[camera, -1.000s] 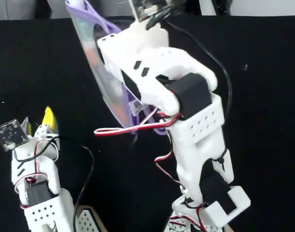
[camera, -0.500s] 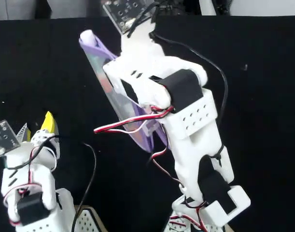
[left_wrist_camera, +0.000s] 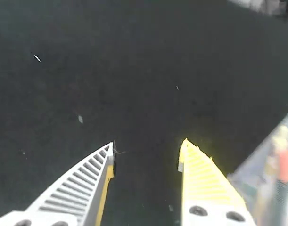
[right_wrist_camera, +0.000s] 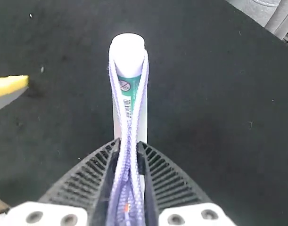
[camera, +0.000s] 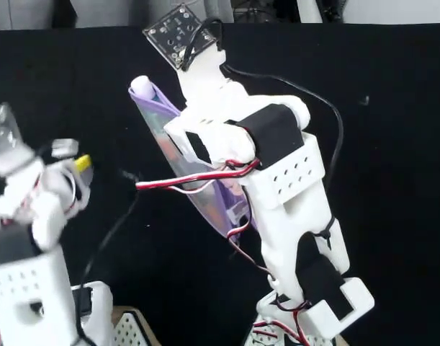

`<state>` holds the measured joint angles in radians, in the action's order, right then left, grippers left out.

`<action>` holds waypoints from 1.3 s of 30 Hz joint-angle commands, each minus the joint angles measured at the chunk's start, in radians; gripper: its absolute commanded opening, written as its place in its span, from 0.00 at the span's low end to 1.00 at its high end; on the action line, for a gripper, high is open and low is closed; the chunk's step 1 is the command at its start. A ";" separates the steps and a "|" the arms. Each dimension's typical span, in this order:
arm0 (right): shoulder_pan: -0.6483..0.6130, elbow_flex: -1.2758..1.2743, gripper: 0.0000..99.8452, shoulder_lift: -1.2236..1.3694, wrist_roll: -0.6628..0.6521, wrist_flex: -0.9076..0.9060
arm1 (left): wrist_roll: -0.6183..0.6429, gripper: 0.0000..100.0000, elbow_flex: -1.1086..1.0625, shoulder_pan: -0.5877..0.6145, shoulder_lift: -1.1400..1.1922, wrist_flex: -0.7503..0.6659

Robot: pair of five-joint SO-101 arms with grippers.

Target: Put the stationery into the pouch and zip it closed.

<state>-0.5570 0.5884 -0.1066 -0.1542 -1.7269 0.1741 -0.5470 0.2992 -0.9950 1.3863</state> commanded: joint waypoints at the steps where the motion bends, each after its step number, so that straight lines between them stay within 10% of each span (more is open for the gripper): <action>1: -0.014 0.015 0.01 -0.027 -0.041 -0.031 | 0.002 0.23 0.325 -0.076 0.167 0.121; 18: -0.061 -0.449 0.01 -0.337 -0.092 0.081 | -0.054 0.23 0.878 -0.286 0.749 0.374; 39: 0.029 -0.607 0.01 -0.418 -0.130 0.146 | -0.058 0.23 0.989 -0.484 0.509 0.374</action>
<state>-0.5478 0.0115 -0.5224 -0.2754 -1.5704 0.1220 0.3920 -0.1442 -0.4626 1.7561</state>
